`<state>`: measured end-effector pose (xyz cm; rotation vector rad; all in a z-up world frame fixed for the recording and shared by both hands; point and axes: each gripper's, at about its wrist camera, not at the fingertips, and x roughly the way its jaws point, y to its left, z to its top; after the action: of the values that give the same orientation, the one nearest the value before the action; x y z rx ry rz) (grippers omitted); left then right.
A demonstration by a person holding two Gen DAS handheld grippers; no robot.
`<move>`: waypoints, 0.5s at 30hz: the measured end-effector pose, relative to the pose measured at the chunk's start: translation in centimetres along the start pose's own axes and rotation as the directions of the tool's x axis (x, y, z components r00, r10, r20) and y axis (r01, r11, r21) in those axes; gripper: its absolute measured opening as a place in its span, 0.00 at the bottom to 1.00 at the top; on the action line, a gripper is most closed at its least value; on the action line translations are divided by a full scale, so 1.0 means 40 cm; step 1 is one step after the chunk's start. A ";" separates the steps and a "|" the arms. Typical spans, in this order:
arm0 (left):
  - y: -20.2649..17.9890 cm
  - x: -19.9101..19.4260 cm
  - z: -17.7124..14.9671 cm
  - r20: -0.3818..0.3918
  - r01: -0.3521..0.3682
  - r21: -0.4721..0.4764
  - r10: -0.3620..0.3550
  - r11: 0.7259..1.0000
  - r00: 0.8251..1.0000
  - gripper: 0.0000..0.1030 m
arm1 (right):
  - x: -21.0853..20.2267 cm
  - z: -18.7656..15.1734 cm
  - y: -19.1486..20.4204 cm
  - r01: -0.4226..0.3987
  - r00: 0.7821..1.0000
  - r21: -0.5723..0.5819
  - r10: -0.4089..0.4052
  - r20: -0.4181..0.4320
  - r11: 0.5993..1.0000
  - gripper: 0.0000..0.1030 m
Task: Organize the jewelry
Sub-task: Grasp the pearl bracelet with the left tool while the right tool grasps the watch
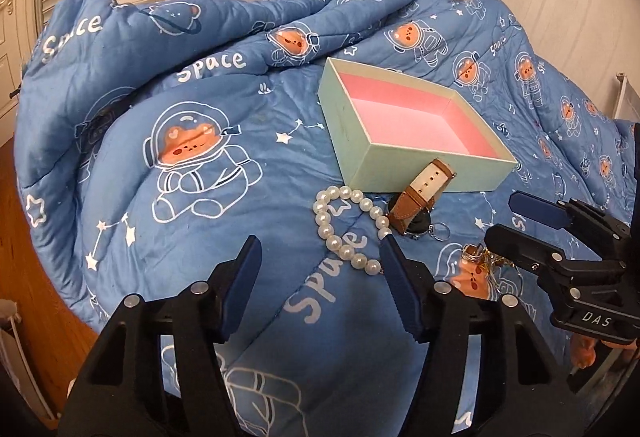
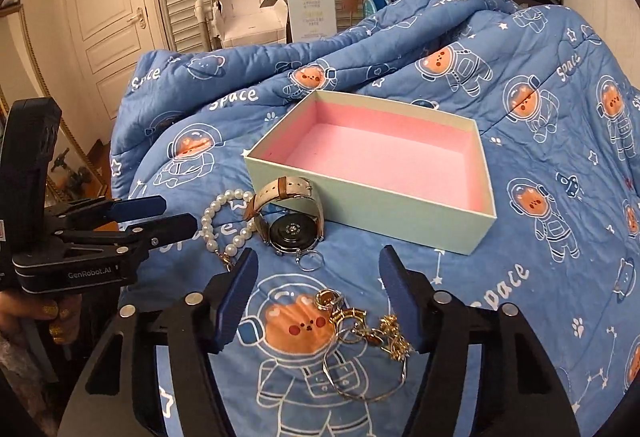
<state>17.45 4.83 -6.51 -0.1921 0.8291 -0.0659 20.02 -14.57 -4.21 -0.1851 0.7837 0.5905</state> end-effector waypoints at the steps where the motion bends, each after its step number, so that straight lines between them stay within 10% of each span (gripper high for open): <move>1: -0.004 0.014 0.006 -0.013 -0.002 0.010 0.002 1.000 1.000 0.52 | 0.013 0.004 0.000 -0.001 1.000 0.003 0.001 -0.010 1.000 0.52; 15: -0.008 0.111 0.054 -0.113 0.012 0.017 -0.010 1.000 0.994 0.39 | 0.140 0.038 -0.004 -0.018 0.997 0.033 0.021 -0.080 0.999 0.23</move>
<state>22.04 4.23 -8.22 -0.1776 0.9395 -0.0945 24.14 -11.75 -7.14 -0.1723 0.8734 0.5910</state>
